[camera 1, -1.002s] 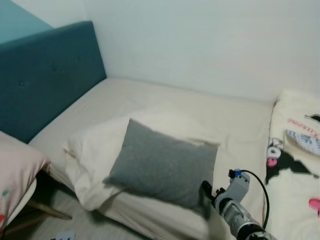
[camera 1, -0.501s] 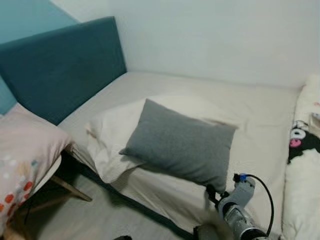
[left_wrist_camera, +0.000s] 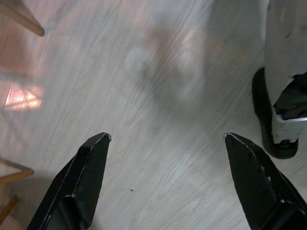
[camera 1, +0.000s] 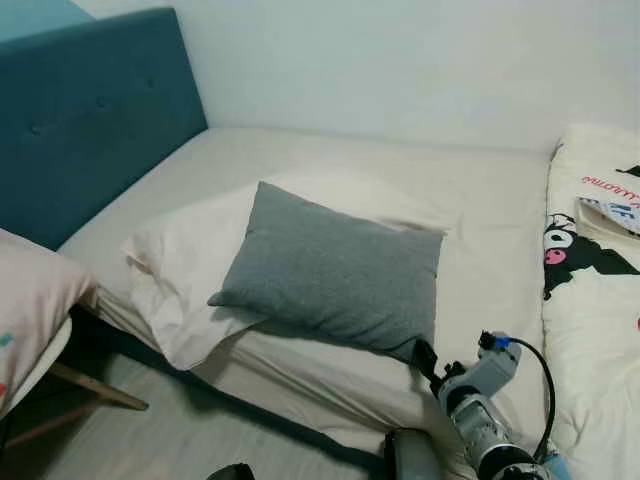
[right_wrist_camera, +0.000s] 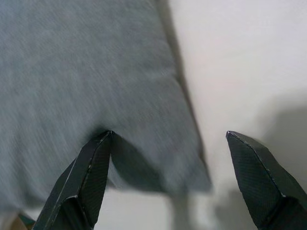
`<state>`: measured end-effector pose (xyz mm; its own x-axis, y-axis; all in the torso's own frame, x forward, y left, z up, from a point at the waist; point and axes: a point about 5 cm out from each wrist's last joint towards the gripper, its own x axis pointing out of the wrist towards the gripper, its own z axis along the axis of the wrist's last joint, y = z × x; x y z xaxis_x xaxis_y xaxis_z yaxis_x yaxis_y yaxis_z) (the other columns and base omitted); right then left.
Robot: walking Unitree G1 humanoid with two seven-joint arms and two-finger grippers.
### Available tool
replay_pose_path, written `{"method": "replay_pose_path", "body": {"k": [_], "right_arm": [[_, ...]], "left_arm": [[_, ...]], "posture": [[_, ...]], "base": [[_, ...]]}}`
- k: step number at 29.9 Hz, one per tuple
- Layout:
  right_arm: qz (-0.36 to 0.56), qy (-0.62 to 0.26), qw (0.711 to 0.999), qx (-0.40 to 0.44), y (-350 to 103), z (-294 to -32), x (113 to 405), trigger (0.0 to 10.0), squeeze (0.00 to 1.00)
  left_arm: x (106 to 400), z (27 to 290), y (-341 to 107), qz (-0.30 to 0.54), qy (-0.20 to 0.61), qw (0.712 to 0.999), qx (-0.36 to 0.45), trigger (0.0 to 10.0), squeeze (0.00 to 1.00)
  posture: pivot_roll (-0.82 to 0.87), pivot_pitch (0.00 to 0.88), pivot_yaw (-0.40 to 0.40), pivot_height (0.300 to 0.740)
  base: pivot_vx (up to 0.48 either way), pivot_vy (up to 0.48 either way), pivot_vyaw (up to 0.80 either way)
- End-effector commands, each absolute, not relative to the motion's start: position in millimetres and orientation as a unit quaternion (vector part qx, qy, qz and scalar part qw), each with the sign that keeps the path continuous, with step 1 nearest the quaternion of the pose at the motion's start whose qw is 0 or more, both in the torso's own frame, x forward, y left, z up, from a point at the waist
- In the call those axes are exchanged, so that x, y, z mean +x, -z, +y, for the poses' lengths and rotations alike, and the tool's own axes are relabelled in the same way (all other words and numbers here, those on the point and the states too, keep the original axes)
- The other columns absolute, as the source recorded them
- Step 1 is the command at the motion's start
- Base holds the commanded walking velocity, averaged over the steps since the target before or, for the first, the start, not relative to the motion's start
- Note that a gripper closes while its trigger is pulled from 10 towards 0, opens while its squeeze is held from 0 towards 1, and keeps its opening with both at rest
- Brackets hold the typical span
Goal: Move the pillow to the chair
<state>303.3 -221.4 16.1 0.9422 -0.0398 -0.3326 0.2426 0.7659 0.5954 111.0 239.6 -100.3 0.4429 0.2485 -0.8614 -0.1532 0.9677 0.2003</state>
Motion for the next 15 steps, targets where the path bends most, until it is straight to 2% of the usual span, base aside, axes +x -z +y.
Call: {"method": "replay_pose_path", "body": {"k": [1, 5, 6, 11, 13, 15], "right_arm": [[0.134, 0.062, 0.924, 0.354, -21.1, -217.1, 308.1, 10.0, 0.0], [0.117, 0.046, 0.922, 0.367, -27.5, -214.8, 313.4, 10.0, 0.0], [0.111, 0.042, 0.921, 0.372, -33.4, -214.9, 318.7, 10.0, 0.0], [0.094, 0.039, 0.916, 0.388, -42.2, -218.7, 325.1, 10.0, 0.0], [0.066, 0.008, 0.905, 0.421, -51.9, -218.5, 330.7, 10.0, 0.0], [0.051, -0.021, 0.896, 0.441, -58.1, -215.1, 334.5, 10.0, 0.0]], "left_arm": [[100.4, 248.9, 100.6, 0.523, -0.119, 0.842, 0.059, 10.0, 0.0], [89.6, 252.5, 101.8, 0.529, -0.12, 0.838, 0.062, 10.0, 0.0], [76.5, 257.0, 102.7, 0.535, -0.121, 0.833, 0.065, 10.0, 0.0], [60.7, 264.2, 102.5, 0.54, -0.129, 0.829, 0.066, 10.0, 0.0], [49.5, 267.0, 102.4, 0.542, -0.131, 0.827, 0.07, 10.0, 0.0], [45.3, 268.4, 102.3, 0.545, -0.129, 0.826, 0.073, 10.0, 0.0]], "posture": [[-0.05, 0.169, 0.133, 0.556], [-0.02, 0.199, 0.142, 0.556], [0.01, 0.237, 0.149, 0.556], [0.03, 0.265, 0.155, 0.556], [0.06, 0.306, 0.165, 0.556], [0.07, 0.308, 0.165, 0.556]], "base": [[0.0, 0.0, 0.0], [0.0, 0.0, 0.0], [0.0, 0.0, 0.0], [0.0, 0.0, 0.0], [0.0, 0.0, 0.0], [0.0, 0.0, 0.0]]}}
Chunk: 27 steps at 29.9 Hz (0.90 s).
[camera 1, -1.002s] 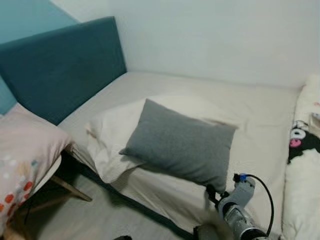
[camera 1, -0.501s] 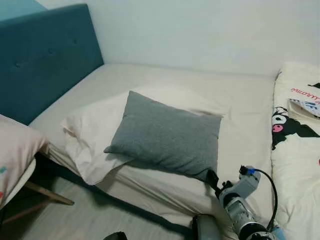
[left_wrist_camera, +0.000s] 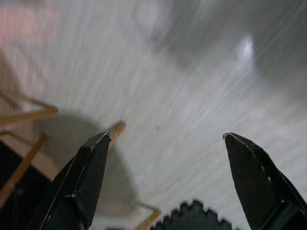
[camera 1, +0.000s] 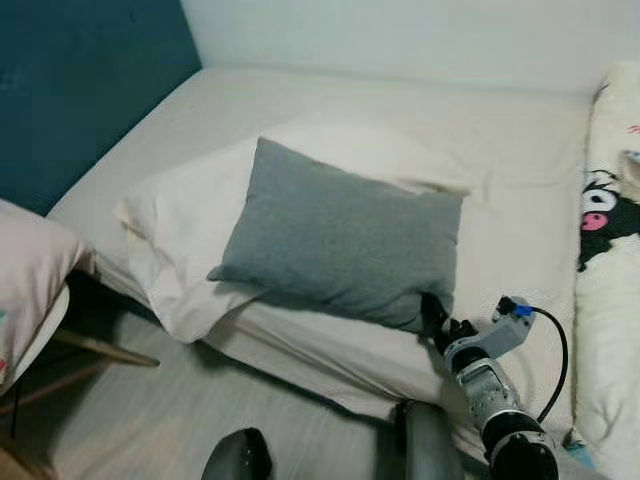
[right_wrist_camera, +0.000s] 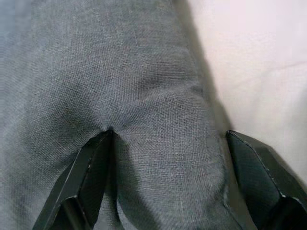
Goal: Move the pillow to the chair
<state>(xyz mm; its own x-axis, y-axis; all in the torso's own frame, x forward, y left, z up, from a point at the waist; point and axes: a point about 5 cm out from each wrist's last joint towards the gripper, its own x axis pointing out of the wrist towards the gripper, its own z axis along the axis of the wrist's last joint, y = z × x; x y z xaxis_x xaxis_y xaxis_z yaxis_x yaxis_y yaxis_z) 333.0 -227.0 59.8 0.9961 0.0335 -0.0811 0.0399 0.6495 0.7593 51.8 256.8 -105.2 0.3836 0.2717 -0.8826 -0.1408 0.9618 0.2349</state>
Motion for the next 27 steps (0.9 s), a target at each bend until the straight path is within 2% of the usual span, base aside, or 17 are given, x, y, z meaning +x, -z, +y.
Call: {"method": "replay_pose_path", "body": {"k": [1, 5, 7, 8, 9, 10, 16, 17, 21, 22, 25, 27], "right_arm": [[0.042, -0.041, 0.889, 0.454, -61.4, -212.5, 336.3, 10.0, 0.0], [0.035, -0.086, 0.873, 0.478, -68.9, -203.5, 341.2, 10.0, 0.0], [0.049, -0.095, 0.876, 0.47, -69.4, -197.1, 343.4, 10.0, 0.0], [0.06, -0.09, 0.88, 0.463, -68.1, -193.4, 344.2, 4.0, 0.0], [0.06, -0.09, 0.88, 0.463, -68.1, -193.4, 344.2, 4.0, 0.0], [0.066, -0.089, 0.883, 0.457, -66.7, -190.7, 344.1, 0.0, 0.0], [0.072, -0.088, 0.884, 0.454, -64.1, -186.1, 343.4, 0.0, 0.0], [0.066, -0.096, 0.882, 0.457, -64.9, -185.4, 343.4, 0.0, 0.0], [0.06, -0.107, 0.882, 0.456, -66.8, -184.8, 343.8, 0.0, 0.0], [0.051, -0.12, 0.882, 0.452, -73.0, -186.1, 347.0, 0.0, 0.0], [0.044, -0.128, 0.881, 0.453, -77.2, -186.9, 348.9, 0.0, 0.0], [0.027, -0.137, 0.897, 0.42, -88.5, -191.6, 354.5, 0.0, 0.0]], "left_arm": [[43.2, 269.2, 102.1, 0.545, -0.129, 0.825, 0.074, 10.0, 0.0], [38.8, 270.8, 101.6, 0.545, -0.131, 0.825, 0.074, 10.0, 0.0], [37.8, 271.3, 101.4, 0.544, -0.13, 0.826, 0.076, 10.0, 0.0], [39.4, 271.6, 100.9, 0.541, -0.13, 0.828, 0.076, 10.0, 0.0], [39.4, 271.6, 100.9, 0.541, -0.13, 0.828, 0.076, 10.0, 0.0], [41.0, 271.7, 100.6, 0.538, -0.13, 0.829, 0.076, 10.0, 0.0], [47.4, 272.2, 99.7, 0.532, -0.129, 0.833, 0.076, 10.0, 0.0], [53.7, 272.7, 98.8, 0.526, -0.132, 0.837, 0.075, 10.0, 0.0], [64.6, 272.9, 97.4, 0.517, -0.136, 0.842, 0.074, 10.0, 0.0], [77.0, 272.0, 96.0, 0.509, -0.143, 0.846, 0.071, 10.0, 0.0], [82.3, 271.7, 95.3, 0.505, -0.149, 0.847, 0.068, 10.0, 0.0], [91.9, 270.5, 94.1, 0.5, -0.154, 0.85, 0.064, 10.0, 0.0]], "posture": [[0.08, 0.316, 0.165, 0.556], [0.08, 0.323, 0.163, 0.556], [0.08, 0.32, 0.162, 0.556], [0.08, 0.316, 0.158, 0.556], [0.08, 0.316, 0.158, 0.556], [0.08, 0.308, 0.155, 0.556], [0.07, 0.293, 0.152, 0.556], [0.06, 0.263, 0.145, 0.556], [0.05, 0.242, 0.139, 0.556], [0.03, 0.209, 0.132, 0.556], [0.03, 0.209, 0.132, 0.556], [0.0, 0.168, 0.123, 0.556]], "base": [[0.0, 0.0, 0.0], [0.0, 0.0, 0.0], [0.0, 0.0, 0.0], [0.0, 0.0, 0.0], [0.0, 0.0, 0.0], [0.0, 0.0, 0.0], [0.0, 0.0, 0.0], [0.0, 0.0, 0.0], [0.0, 0.0, 0.0], [0.0, 0.0, 0.0], [0.0, 0.0, 0.0], [0.0, 0.0, 0.0]]}}
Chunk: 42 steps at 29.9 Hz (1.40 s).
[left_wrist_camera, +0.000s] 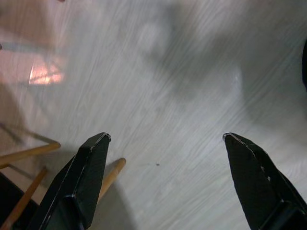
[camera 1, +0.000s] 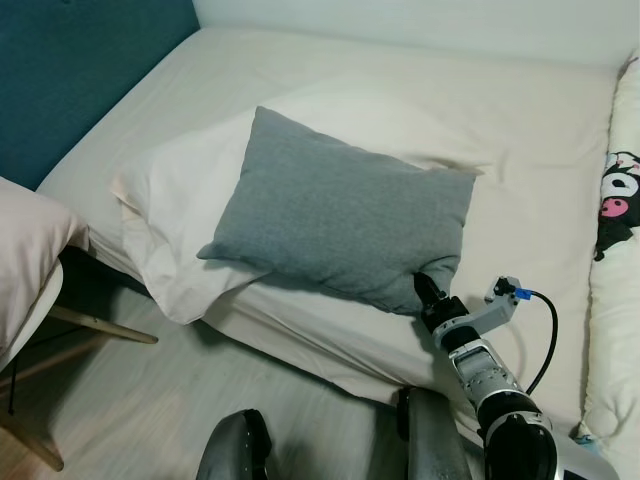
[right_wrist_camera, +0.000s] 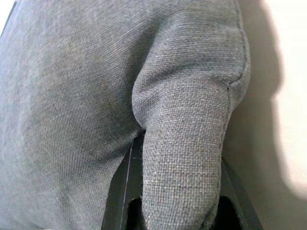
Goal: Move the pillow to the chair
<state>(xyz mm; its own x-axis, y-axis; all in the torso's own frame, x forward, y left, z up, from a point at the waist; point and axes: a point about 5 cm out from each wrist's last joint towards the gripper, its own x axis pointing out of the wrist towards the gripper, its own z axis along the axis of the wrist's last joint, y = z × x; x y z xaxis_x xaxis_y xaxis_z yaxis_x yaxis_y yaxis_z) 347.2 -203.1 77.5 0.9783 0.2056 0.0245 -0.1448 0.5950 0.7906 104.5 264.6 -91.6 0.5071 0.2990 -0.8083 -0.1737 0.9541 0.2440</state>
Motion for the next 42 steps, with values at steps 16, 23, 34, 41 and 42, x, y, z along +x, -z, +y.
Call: {"method": "replay_pose_path", "body": {"k": [16, 23, 34, 41, 42], "right_arm": [[-0.203, -0.279, 0.862, 0.372, -217.5, -190.3, 386.9, 0.0, 0.0], [-0.246, -0.318, 0.845, 0.353, -249.4, -178.6, 386.3, 0.0, 0.0], [-0.249, -0.383, 0.825, 0.333, -267.0, -141.9, 381.5, 0.0, 0.0], [-0.228, -0.408, 0.822, 0.325, -259.2, -123.0, 375.2, 0.0, 0.0], [-0.226, -0.413, 0.821, 0.324, -259.7, -119.7, 374.0, 0.0, 0.0]], "left_arm": [[148.4, 274.8, 77.2, 0.464, -0.187, 0.863, 0.071, 10.0, 0.0], [156.6, 271.3, 75.5, 0.463, -0.183, 0.864, 0.072, 10.0, 0.0], [152.4, 266.3, 79.9, 0.485, -0.196, 0.85, 0.056, 10.0, 0.0], [156.4, 262.7, 79.3, 0.48, -0.19, 0.854, 0.06, 10.0, 0.0], [157.7, 261.3, 79.3, 0.48, -0.185, 0.855, 0.062, 10.0, 0.0]], "posture": [[-0.09, 0.056, 0.118, 0.576], [-0.09, 0.026, 0.114, 0.596], [-0.09, 0.0, 0.105, 0.636], [-0.1, 0.0, 0.102, 0.661], [-0.1, 0.0, 0.102, 0.666]], "base": [[0.0, 0.0, 0.0], [0.0, 0.0, 0.0], [-0.087, 0.0, 0.0], [-0.137, 0.0, 0.0], [0.0, 0.0, 0.0]]}}
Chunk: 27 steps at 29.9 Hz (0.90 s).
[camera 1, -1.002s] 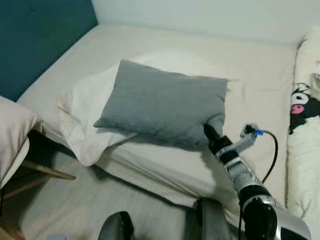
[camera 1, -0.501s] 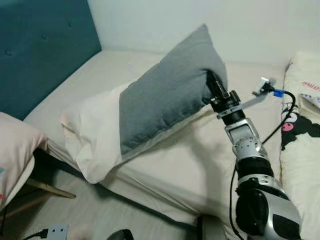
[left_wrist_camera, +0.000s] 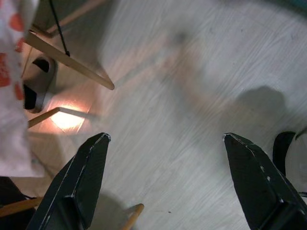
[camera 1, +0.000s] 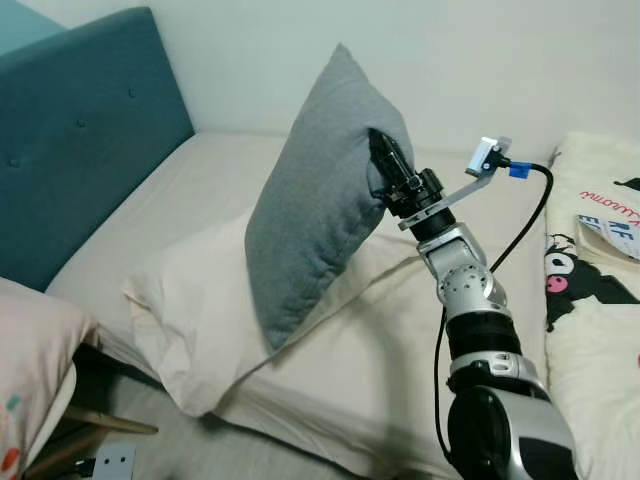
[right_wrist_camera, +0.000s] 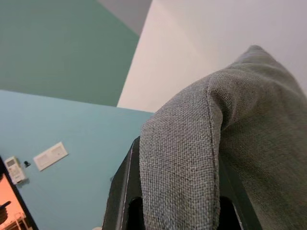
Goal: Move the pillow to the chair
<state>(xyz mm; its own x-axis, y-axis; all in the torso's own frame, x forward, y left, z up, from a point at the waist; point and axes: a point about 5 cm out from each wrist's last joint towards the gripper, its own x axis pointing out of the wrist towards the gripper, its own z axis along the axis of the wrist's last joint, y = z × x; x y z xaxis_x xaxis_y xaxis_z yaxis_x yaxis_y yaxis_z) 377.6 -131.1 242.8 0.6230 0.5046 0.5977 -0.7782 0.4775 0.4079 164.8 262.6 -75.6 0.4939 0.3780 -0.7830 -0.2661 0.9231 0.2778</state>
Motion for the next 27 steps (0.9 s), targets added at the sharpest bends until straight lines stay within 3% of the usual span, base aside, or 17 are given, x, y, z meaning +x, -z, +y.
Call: {"method": "replay_pose_path", "body": {"k": [1, 9, 23, 24, 25, 26, 27], "right_arm": [[-0.226, -0.413, 0.821, 0.324, -259.7, -119.7, 374.0, 0.0, 0.0], [-0.207, -0.434, 0.816, 0.321, -255.5, -105.1, 371.4, 0.0, 0.0], [-0.12, -0.495, 0.812, 0.286, -215.0, -55.4, 352.2, 0.0, 0.0], [-0.115, -0.501, 0.816, 0.267, -210.9, -48.9, 349.2, 3.2, 0.0], [-0.115, -0.501, 0.816, 0.267, -210.9, -48.9, 349.2, 3.2, 0.0], [-0.111, -0.51, 0.813, 0.258, -208.1, -44.4, 345.9, 10.0, 0.0], [-0.108, -0.519, 0.81, 0.251, -205.1, -39.5, 342.0, 10.0, 0.0]], "left_arm": [[157.7, 261.3, 79.3, 0.48, -0.185, 0.855, 0.062, 10.0, 0.0], [161.2, 254.0, 80.2, 0.483, -0.167, 0.857, 0.071, 10.0, 0.0], [148.8, 249.1, 86.7, 0.499, -0.159, 0.849, 0.069, 10.0, 0.0], [148.1, 249.1, 87.0, 0.5, -0.159, 0.849, 0.07, 10.0, 0.0], [148.1, 249.1, 87.0, 0.5, -0.159, 0.849, 0.07, 10.0, 0.0], [147.7, 248.9, 87.2, 0.5, -0.158, 0.848, 0.07, 10.0, 0.0], [147.6, 248.0, 87.5, 0.5, -0.156, 0.849, 0.071, 10.0, 0.0]], "posture": [[-0.1, 0.0, 0.102, 0.666], [-0.1, 0.0, 0.091, 0.691], [-0.1, 0.0, 0.074, 0.74], [-0.1, 0.0, 0.074, 0.74], [-0.1, 0.0, 0.074, 0.74], [-0.1, 0.0, 0.074, 0.74], [-0.1, 0.0, 0.073, 0.74]], "base": [[0.0, 0.0, 0.0], [0.0, 0.0, 0.0], [0.0, 0.0, 0.0], [0.0, 0.0, 0.0], [0.0, 0.0, 0.0], [0.0, 0.0, 0.0], [0.0, 0.0, 0.68]]}}
